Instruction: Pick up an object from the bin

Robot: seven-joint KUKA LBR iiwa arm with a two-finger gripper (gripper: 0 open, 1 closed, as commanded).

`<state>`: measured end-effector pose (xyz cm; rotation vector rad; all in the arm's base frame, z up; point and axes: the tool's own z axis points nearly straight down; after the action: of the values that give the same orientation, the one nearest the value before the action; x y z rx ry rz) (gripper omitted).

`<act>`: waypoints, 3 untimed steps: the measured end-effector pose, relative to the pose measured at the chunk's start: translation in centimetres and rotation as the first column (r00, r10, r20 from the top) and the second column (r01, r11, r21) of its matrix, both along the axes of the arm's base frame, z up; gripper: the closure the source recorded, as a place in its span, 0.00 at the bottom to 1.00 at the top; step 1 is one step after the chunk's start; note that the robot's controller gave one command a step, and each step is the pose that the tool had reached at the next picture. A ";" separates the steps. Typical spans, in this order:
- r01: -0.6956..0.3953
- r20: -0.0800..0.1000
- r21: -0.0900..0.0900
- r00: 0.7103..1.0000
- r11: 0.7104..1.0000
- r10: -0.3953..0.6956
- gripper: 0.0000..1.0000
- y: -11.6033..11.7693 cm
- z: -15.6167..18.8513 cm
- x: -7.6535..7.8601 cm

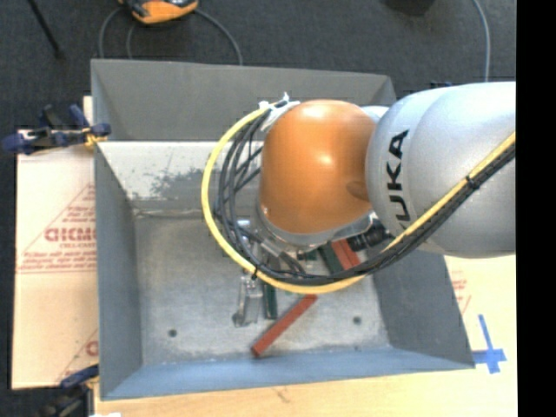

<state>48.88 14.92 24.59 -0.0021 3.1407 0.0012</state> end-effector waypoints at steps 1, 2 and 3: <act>0.002 0.002 0.000 1.000 1.000 -0.002 0.00 0.0 0.1 0.1; -0.086 0.006 -0.001 0.996 0.996 0.086 0.00 -6.6 -6.7 -0.2; -0.457 0.004 -0.003 0.890 0.890 0.457 0.00 -9.7 -14.2 0.4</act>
Offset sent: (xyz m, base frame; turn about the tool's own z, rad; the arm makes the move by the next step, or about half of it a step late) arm -0.0086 -0.1731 -0.1759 -0.2083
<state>49.31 5.17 10.42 -0.7389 3.0480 -0.0022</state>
